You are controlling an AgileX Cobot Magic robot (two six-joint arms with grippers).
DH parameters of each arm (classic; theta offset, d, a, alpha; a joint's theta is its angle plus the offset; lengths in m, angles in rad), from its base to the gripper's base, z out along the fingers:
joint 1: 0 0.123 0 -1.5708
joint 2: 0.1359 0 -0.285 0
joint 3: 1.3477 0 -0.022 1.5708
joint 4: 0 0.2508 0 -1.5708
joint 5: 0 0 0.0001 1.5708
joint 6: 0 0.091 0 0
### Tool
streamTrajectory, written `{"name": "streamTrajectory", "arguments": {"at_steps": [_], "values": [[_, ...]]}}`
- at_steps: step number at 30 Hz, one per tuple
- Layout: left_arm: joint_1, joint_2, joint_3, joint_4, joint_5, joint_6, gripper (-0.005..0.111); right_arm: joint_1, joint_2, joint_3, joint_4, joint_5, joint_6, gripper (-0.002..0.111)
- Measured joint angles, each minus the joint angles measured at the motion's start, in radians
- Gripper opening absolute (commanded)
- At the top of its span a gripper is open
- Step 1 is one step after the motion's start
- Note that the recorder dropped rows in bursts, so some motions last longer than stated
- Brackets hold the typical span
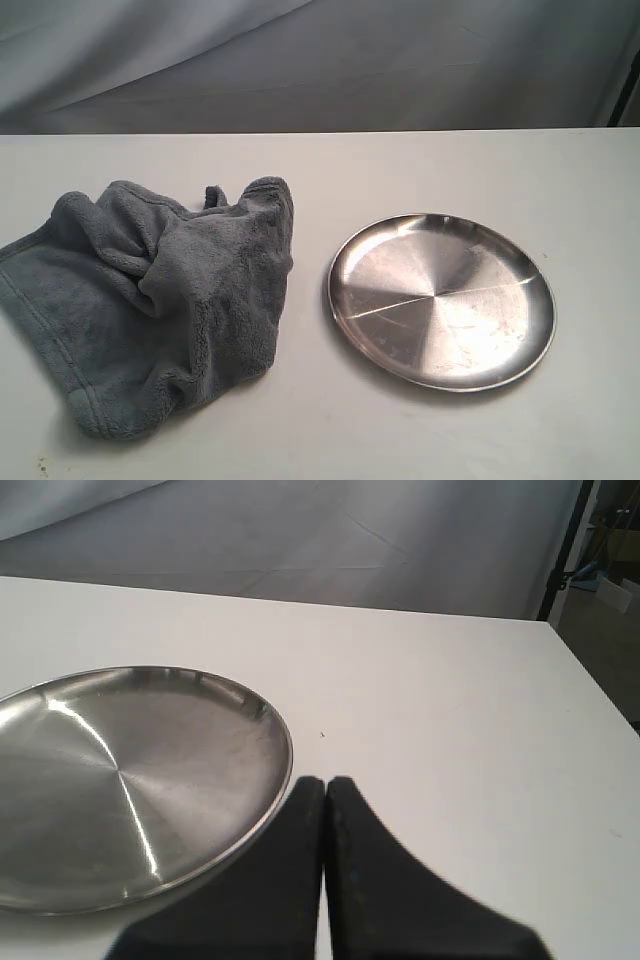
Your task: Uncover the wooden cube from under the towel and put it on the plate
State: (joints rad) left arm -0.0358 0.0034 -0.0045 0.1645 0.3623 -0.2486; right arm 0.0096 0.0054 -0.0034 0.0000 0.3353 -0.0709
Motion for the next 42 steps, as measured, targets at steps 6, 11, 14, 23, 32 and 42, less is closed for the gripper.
{"name": "streamTrajectory", "arguments": {"at_steps": [6,11,14,23,32,42], "values": [[0.0,0.0,0.0,0.0,0.0,0.0,0.0,0.0,0.0,0.0,0.0,0.0,0.0,0.0],[0.0,0.0,0.0,0.0,0.0,0.0,0.0,0.0,0.0,0.0,0.0,0.0,0.0,0.0],[0.0,0.0,0.0,0.0,0.0,0.0,0.0,0.0,0.0,0.0,0.0,0.0,0.0,0.0],[0.0,0.0,0.0,0.0,0.0,0.0,0.0,0.0,0.0,0.0,0.0,0.0,0.0,0.0],[0.0,0.0,0.0,0.0,0.0,0.0,0.0,0.0,0.0,0.0,0.0,0.0,0.0,0.0],[0.0,0.0,0.0,0.057,-0.007,0.0,0.0,0.0,0.0,0.0,0.0,0.0,0.0,0.0]]}}
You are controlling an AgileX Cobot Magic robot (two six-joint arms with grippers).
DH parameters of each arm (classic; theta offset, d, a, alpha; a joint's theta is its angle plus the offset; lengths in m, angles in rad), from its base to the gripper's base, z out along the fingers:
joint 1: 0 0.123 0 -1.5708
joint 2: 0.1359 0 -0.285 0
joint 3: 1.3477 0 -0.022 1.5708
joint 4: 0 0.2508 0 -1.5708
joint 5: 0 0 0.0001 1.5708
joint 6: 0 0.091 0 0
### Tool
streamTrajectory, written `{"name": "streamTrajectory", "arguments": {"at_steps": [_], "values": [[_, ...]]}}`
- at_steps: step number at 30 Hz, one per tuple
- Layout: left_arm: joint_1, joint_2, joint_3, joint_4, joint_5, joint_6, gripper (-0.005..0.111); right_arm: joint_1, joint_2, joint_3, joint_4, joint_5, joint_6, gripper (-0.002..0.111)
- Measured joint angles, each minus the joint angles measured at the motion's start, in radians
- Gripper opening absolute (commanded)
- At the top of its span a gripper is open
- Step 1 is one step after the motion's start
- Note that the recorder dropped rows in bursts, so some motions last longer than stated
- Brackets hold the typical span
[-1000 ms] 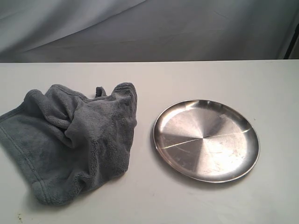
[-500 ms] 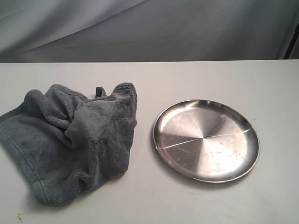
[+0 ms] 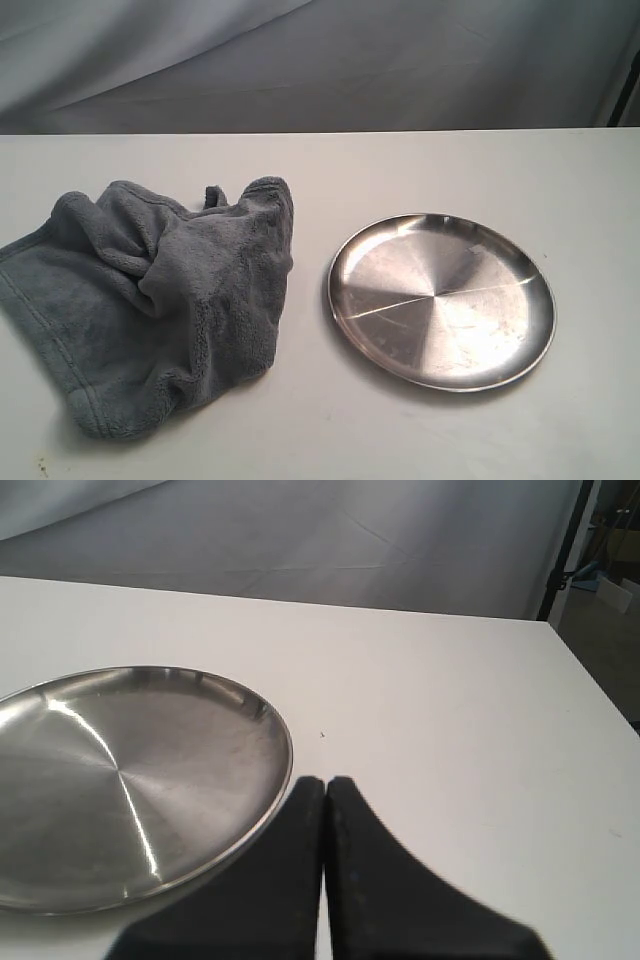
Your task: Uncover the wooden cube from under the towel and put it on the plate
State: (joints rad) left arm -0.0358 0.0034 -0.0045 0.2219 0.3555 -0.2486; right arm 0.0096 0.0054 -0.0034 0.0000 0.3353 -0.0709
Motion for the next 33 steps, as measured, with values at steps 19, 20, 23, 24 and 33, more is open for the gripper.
{"name": "streamTrajectory", "arguments": {"at_steps": [19,20,23,24,33], "values": [[0.0,0.0,0.0,0.084,-0.815,-0.06,0.0,0.0,0.0,0.0,0.0,0.0,0.0,0.0],[0.0,0.0,0.0,0.084,-0.848,-0.071,0.0,0.0,0.0,0.0,0.0,0.0,0.0,0.0],[0.0,0.0,0.0,0.084,-0.93,-0.078,0.0,0.0,0.0,0.0,0.0,0.0,0.0,0.0],[0.0,0.0,0.0,0.084,-0.94,-0.08,0.0,0.0,0.0,0.0,0.0,0.0,0.0,0.0],[0.0,0.0,0.0,0.021,-0.974,-0.067,0.0,0.0,0.0,0.0,0.0,0.0,0.0,0.0]]}}
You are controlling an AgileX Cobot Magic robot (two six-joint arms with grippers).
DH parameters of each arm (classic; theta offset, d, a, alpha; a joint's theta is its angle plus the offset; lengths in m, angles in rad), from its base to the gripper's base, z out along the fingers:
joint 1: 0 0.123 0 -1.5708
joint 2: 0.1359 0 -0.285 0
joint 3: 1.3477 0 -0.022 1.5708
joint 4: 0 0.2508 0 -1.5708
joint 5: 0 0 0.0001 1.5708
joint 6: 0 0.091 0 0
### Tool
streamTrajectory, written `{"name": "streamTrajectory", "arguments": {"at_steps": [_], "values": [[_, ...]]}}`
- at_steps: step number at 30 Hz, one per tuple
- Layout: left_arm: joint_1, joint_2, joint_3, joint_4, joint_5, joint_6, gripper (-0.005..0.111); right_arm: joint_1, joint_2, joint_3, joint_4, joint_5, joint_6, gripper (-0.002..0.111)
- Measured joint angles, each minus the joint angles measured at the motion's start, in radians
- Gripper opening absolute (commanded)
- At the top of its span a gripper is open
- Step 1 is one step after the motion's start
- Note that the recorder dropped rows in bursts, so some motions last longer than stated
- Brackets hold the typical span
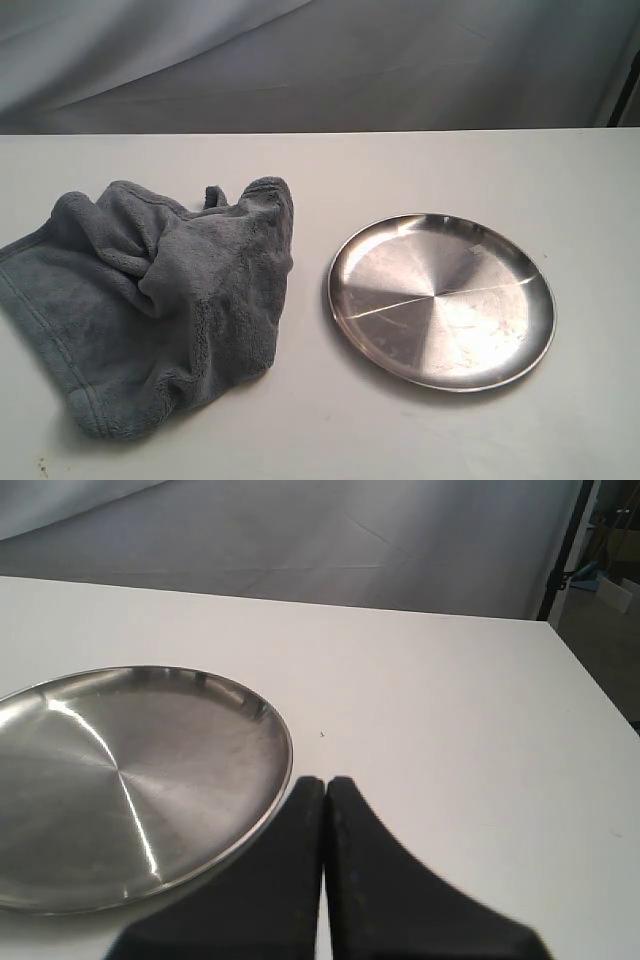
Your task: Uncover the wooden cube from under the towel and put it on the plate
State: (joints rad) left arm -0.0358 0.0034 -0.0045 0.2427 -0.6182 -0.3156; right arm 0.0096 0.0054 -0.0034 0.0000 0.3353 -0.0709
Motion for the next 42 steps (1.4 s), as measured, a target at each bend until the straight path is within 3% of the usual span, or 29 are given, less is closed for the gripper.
{"name": "streamTrajectory", "arguments": {"at_steps": [7,11,16,22,26,35,39,42], "values": [[0.0,0.0,0.0,-0.086,0.002,0.144,0.0,0.0,0.0,0.0,0.0,0.0,0.0,0.0],[0.0,0.059,-0.049,-0.17,0.076,0.154,0.0,0.0,0.0,0.0,0.0,0.0,0.0,0.0],[0.0,0.307,-0.221,-0.173,0.161,0.159,0.0,0.0,0.0,0.0,0.0,0.0,0.0,0.0],[0.0,0.638,-0.483,0.028,0.325,0.132,0.0,0.0,0.0,0.0,0.0,0.0,0.0,0.0],[0.0,0.848,-0.618,0.071,0.452,0.076,0.0,0.0,0.0,0.0,0.0,0.0,0.0,0.0],[-0.002,1.134,-0.668,0.079,0.514,0.038,0.0,0.0,0.0,0.0,0.0,0.0,0.0,0.0],[-0.061,1.176,-0.67,0.087,0.538,0.036,0.0,0.0,0.0,0.0,0.0,0.0,0.0,0.0],[-0.143,1.193,-0.671,0.106,0.577,0.036,0.0,0.0,0.0,0.0,0.0,0.0,0.0,0.0]]}}
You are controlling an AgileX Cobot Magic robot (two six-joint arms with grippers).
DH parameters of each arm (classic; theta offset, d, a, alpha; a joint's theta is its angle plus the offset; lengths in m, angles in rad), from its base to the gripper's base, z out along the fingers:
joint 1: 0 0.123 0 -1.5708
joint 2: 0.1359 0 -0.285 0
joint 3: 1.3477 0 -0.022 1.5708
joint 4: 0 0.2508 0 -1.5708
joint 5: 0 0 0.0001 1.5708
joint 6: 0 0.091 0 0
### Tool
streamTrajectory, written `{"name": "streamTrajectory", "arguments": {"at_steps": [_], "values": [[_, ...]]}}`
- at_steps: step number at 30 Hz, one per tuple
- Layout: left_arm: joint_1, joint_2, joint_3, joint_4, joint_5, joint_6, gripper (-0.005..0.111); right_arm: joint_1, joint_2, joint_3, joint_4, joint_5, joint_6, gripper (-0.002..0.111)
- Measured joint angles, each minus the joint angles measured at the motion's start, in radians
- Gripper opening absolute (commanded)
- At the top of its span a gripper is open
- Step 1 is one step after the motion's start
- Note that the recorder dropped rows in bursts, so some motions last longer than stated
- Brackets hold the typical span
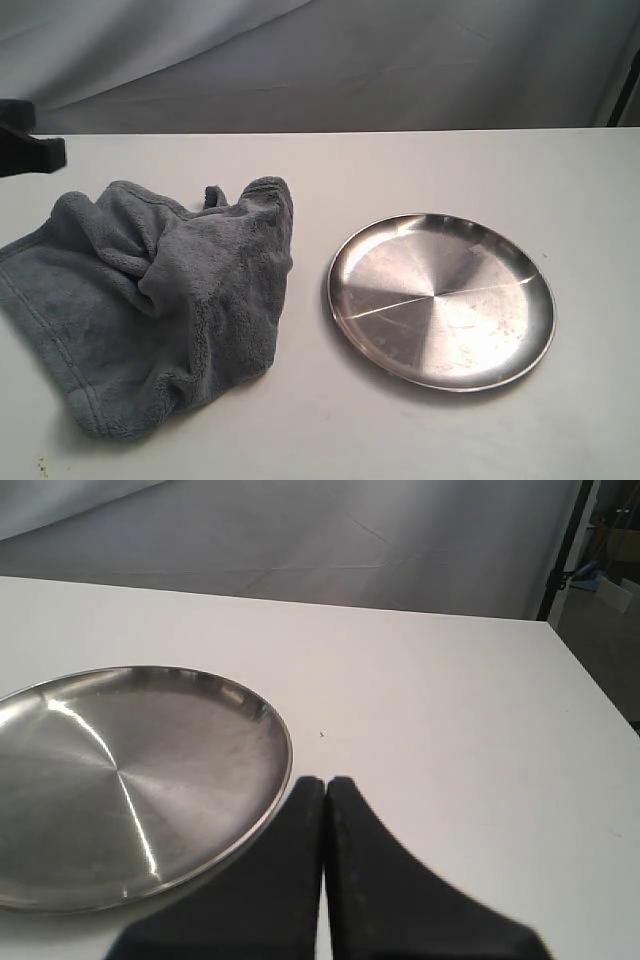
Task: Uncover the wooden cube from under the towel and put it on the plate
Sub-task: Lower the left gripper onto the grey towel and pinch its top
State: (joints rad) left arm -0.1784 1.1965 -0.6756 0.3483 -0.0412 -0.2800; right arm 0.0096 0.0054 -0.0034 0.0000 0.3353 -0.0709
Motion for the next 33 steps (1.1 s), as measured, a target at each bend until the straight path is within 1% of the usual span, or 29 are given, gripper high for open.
{"name": "streamTrajectory", "arguments": {"at_steps": [3,5,9,13,16,19,20,23,27,33], "values": [[-0.082,0.033,-0.035,0.006,0.097,0.0,0.0,0.0,0.0,0.0,0.0,0.0,0.0,0.0],[-0.118,0.065,-0.072,0.006,0.172,0.0,0.0,0.0,0.0,0.0,0.0,0.0,0.0,0.0],[-0.173,0.132,-0.13,0.006,0.306,0.002,0.0,0.0,0.0,0.0,0.0,0.0,0.0,0.0],[-0.215,0.19,-0.155,-0.007,0.39,0.022,0.0,0.0,0.0,0.0,0.0,0.0,0.0,0.0],[-0.245,0.225,-0.189,-0.102,0.461,0.131,0.0,0.0,0.0,0.0,0.0,0.0,0.0,0.0],[-0.258,0.256,-0.236,-0.27,0.572,0.304,0.0,0.0,0.0,0.0,0.0,0.0,0.0,0.0],[-0.259,0.269,-0.256,-0.348,0.616,0.381,0.0,0.0,0.0,0.0,0.0,0.0,0.0,0.0],[-0.262,0.29,-0.286,-0.488,0.711,0.523,0.0,0.0,0.0,0.0,0.0,0.0,0.0,0.0],[-0.263,0.303,-0.293,-0.599,0.752,0.645,0.0,0.0,0.0,0.0,0.0,0.0,0.0,0.0],[-0.264,0.304,-0.293,-0.693,0.771,0.753,0.0,0.0,0.0,0.0,0.0,0.0,0.0,0.0]]}}
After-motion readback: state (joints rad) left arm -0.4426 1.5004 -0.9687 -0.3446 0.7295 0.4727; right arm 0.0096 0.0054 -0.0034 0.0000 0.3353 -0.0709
